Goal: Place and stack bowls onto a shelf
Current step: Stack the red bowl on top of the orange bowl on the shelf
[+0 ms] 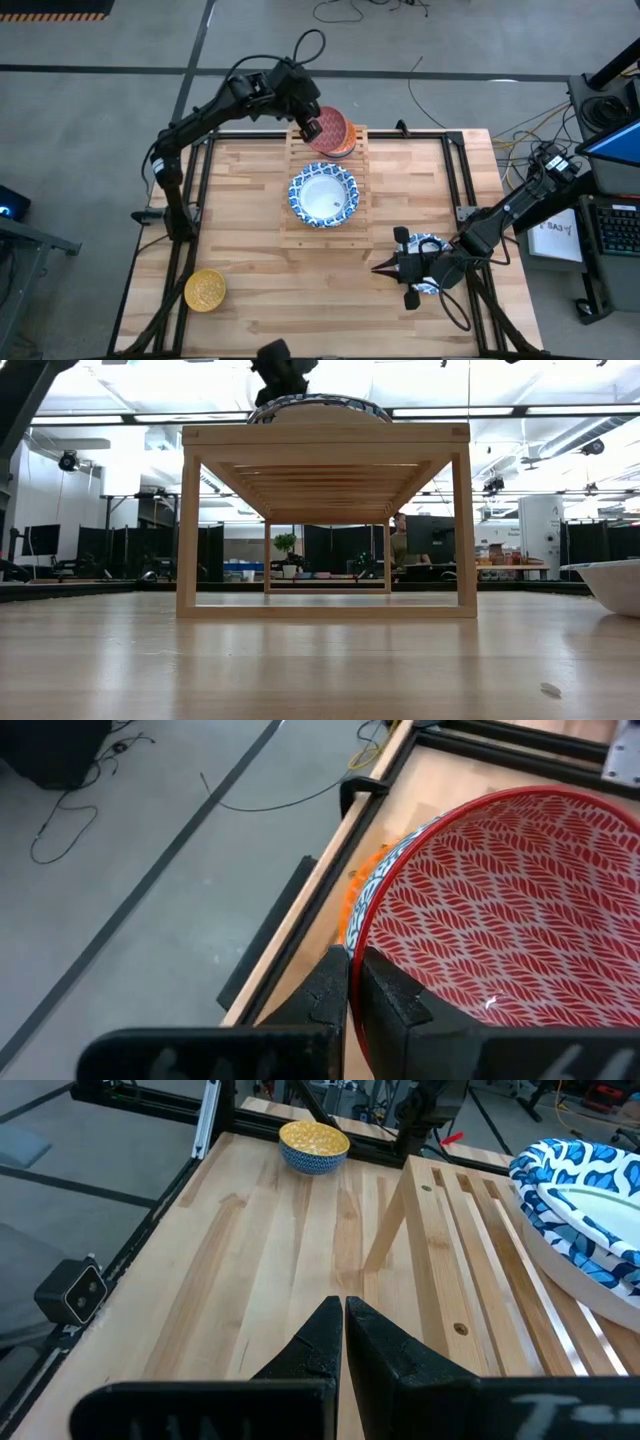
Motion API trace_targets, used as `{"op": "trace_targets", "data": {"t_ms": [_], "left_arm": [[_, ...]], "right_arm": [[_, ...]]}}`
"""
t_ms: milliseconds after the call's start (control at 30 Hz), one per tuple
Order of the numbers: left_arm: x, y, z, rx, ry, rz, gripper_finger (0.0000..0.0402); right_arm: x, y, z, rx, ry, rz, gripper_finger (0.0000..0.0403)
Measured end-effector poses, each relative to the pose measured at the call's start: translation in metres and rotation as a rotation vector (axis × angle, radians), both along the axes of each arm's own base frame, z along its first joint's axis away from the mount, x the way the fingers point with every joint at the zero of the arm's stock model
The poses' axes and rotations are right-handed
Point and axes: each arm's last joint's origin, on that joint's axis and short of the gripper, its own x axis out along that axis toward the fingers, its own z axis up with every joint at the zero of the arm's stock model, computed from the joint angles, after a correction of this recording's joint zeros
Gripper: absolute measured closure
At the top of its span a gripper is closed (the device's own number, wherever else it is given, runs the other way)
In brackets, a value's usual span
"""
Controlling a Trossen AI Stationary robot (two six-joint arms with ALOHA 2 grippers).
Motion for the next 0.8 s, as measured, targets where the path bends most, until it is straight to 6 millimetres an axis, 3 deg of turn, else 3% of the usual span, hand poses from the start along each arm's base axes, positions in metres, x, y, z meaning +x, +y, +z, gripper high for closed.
{"op": "trace_targets", "data": {"t_ms": [800], "left_arm": [[0.007,0.011,-0.013,-0.039,-0.011,0.019,0.0392]], "right_arm": [[0.0,0.0,0.0,-0.001,0.0,0.0,0.0394]]}}
